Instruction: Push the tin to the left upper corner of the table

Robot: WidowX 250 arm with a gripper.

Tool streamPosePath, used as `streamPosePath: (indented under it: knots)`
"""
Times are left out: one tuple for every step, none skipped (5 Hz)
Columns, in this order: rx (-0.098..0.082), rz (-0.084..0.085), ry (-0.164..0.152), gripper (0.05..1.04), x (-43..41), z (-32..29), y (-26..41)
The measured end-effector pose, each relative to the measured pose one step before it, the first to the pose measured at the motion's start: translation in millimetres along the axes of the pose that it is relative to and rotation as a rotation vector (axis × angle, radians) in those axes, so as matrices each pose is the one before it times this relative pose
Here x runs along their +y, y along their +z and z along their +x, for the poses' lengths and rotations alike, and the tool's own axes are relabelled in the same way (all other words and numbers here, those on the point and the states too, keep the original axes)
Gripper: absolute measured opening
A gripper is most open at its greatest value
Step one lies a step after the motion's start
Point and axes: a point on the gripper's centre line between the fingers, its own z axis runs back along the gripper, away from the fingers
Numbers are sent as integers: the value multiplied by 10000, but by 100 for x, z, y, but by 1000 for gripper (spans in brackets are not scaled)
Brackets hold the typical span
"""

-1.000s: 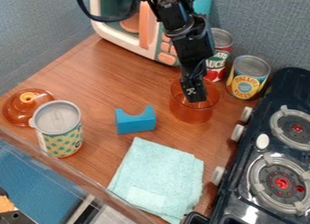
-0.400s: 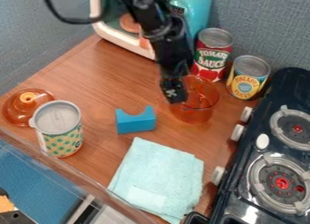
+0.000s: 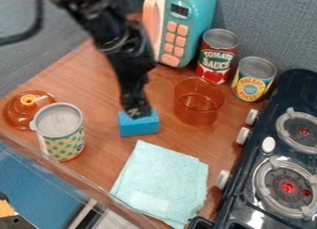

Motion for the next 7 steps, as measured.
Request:
streamPosePath:
  knots:
    - [423, 963, 2084, 1001, -2169, -2832, 2196]
    - [1094, 186, 1845, 1001, -652, -2564, 173]
    - [1280, 72, 1399, 1001, 197, -1606, -1387]
    - [962, -31, 1530, 1001, 1030, -787, -729]
    - [610, -53, 1878, 1001, 913, -966, -572]
    - [8, 295, 279, 1001, 528, 34, -156]
    - [118, 130, 819, 1001, 1123, -442, -712]
